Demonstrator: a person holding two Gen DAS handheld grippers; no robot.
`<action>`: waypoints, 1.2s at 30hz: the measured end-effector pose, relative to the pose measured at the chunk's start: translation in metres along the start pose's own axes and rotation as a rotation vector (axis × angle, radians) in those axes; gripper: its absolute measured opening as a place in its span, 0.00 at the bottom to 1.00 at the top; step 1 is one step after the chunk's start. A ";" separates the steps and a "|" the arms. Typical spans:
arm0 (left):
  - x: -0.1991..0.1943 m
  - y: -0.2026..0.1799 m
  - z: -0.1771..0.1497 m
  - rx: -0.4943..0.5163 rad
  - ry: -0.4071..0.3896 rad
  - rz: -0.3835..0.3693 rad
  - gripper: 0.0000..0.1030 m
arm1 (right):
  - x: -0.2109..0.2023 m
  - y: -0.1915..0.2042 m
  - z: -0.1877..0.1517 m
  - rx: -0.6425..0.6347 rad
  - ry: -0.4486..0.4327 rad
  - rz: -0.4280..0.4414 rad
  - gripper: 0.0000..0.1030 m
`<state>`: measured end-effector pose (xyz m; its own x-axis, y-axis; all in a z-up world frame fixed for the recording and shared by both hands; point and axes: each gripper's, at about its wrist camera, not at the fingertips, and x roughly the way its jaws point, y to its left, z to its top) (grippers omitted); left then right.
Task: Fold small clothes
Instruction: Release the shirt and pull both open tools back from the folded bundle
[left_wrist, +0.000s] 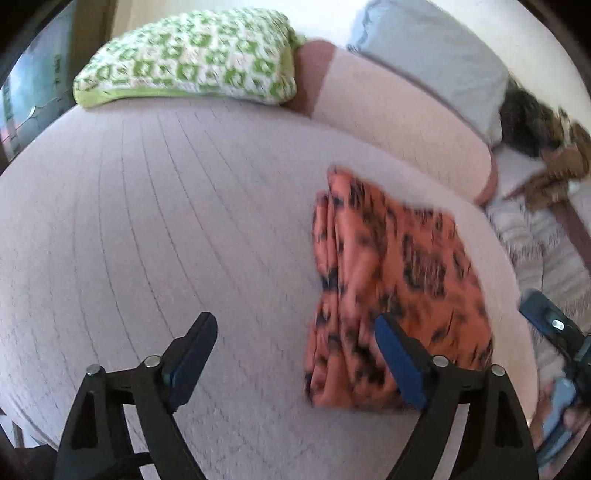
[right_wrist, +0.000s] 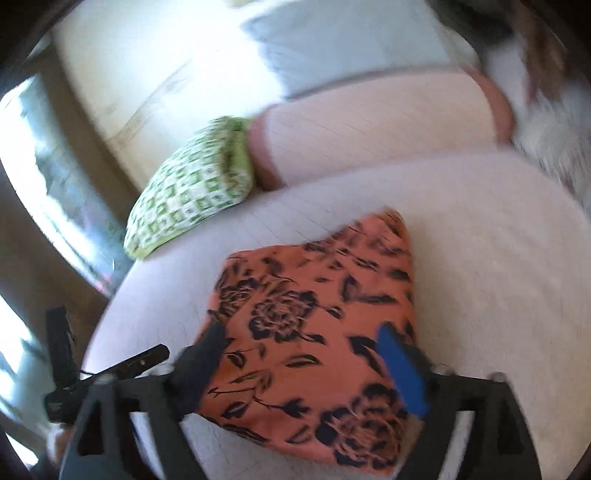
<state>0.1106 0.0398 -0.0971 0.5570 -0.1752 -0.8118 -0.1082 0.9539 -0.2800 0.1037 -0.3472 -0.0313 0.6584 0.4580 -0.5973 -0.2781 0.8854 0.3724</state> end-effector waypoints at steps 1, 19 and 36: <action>0.009 0.002 -0.007 0.005 0.047 0.022 0.85 | 0.015 0.008 -0.004 -0.041 0.032 -0.007 0.93; -0.072 -0.110 -0.027 0.409 -0.203 0.021 0.87 | -0.004 -0.028 -0.089 0.078 0.067 -0.174 0.93; -0.066 -0.106 -0.026 0.303 -0.151 0.143 0.88 | 0.001 -0.034 -0.096 0.059 0.033 -0.187 0.93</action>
<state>0.0642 -0.0562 -0.0270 0.6719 -0.0184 -0.7405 0.0427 0.9990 0.0140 0.0468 -0.3688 -0.1128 0.6709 0.2894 -0.6827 -0.1108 0.9495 0.2936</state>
